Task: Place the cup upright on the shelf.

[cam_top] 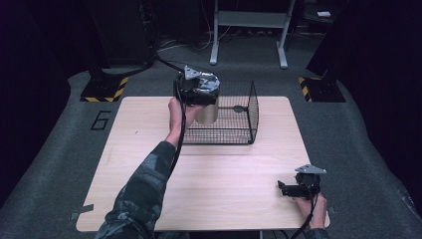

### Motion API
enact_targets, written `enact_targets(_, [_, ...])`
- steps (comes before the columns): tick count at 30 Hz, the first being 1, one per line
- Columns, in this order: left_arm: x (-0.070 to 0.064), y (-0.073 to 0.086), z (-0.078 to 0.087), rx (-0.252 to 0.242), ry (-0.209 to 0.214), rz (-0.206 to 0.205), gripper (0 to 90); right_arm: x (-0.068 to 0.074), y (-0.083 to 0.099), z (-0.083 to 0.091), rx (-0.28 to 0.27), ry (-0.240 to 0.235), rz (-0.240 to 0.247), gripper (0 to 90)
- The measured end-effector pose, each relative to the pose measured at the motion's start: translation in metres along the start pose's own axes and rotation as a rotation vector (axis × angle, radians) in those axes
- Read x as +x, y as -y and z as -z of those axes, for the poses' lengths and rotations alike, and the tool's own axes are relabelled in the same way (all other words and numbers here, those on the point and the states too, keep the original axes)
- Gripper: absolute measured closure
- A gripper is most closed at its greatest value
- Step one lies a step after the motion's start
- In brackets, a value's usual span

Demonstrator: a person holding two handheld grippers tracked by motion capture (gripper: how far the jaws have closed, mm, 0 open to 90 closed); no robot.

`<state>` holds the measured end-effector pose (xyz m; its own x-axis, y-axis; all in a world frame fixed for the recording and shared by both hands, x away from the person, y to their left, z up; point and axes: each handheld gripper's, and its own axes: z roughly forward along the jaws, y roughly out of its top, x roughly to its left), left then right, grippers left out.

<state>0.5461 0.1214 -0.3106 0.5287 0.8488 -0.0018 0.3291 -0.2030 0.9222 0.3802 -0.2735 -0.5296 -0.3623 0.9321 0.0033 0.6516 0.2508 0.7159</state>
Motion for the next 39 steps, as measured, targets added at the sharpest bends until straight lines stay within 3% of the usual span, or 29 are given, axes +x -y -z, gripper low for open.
enact_targets(14, [-0.005,0.009,-0.032,0.007,-0.057,0.034,3.8,0.0,0.0,0.0,-0.002,0.0,0.004,0.0])
enact_targets(39, [-0.007,0.034,-0.069,0.052,-0.097,0.065,3.8,0.0,0.0,-0.001,-0.008,0.004,0.003,0.1])
